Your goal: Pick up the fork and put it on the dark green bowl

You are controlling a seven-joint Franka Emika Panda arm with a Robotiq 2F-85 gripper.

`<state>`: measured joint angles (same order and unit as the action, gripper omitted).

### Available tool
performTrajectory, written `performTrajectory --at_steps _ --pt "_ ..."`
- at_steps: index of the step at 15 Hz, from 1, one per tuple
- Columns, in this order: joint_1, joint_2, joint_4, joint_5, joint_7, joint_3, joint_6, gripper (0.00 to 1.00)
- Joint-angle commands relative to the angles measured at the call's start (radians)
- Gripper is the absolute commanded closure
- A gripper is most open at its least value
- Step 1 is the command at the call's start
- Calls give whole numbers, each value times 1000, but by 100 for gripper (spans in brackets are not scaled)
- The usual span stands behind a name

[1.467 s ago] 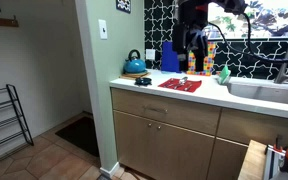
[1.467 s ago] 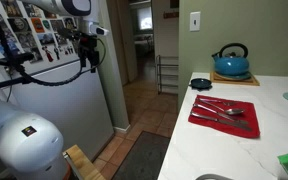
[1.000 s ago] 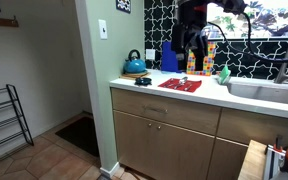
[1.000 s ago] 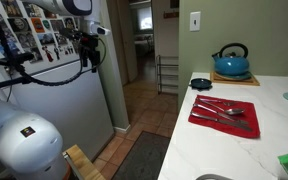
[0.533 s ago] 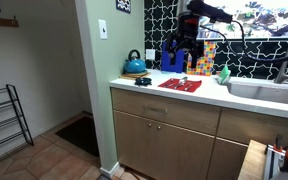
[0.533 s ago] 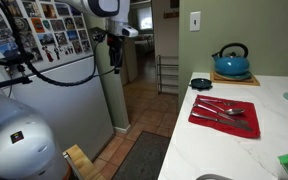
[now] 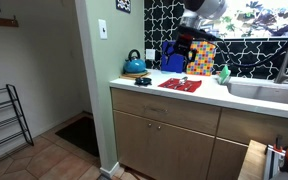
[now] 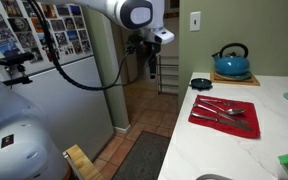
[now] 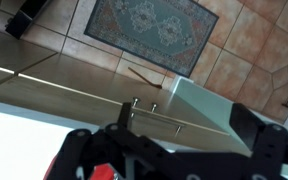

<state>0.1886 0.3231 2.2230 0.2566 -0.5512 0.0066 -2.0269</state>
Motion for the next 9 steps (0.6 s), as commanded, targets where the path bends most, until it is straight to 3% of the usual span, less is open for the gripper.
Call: performTrajectory --at_steps 1,9 --pt "35 -92 -28 -89 -142 -15 -143 0" --pt "71 -262 -112 -402 -554 -73 -333 0"
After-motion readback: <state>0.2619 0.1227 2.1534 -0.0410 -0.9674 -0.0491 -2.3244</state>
